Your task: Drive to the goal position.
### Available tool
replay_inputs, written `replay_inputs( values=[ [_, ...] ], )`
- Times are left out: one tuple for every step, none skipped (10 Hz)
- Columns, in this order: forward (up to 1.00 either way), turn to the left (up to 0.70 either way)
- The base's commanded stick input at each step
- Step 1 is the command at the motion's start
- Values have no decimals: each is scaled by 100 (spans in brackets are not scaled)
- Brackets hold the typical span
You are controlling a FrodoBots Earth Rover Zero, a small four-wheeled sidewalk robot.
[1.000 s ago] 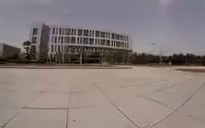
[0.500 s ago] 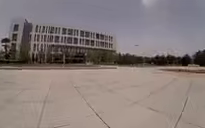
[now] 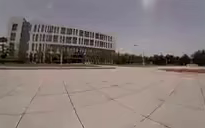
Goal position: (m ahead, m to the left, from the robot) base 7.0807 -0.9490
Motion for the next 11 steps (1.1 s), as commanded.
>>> replay_inputs(
  values=[
    [100, 0],
    [100, 0],
    [100, 0],
    [100, -10],
    [100, -28],
    [100, -40],
    [100, -40],
    [100, -5],
    [100, 0],
    [100, 0],
    [100, -6]
  ],
)
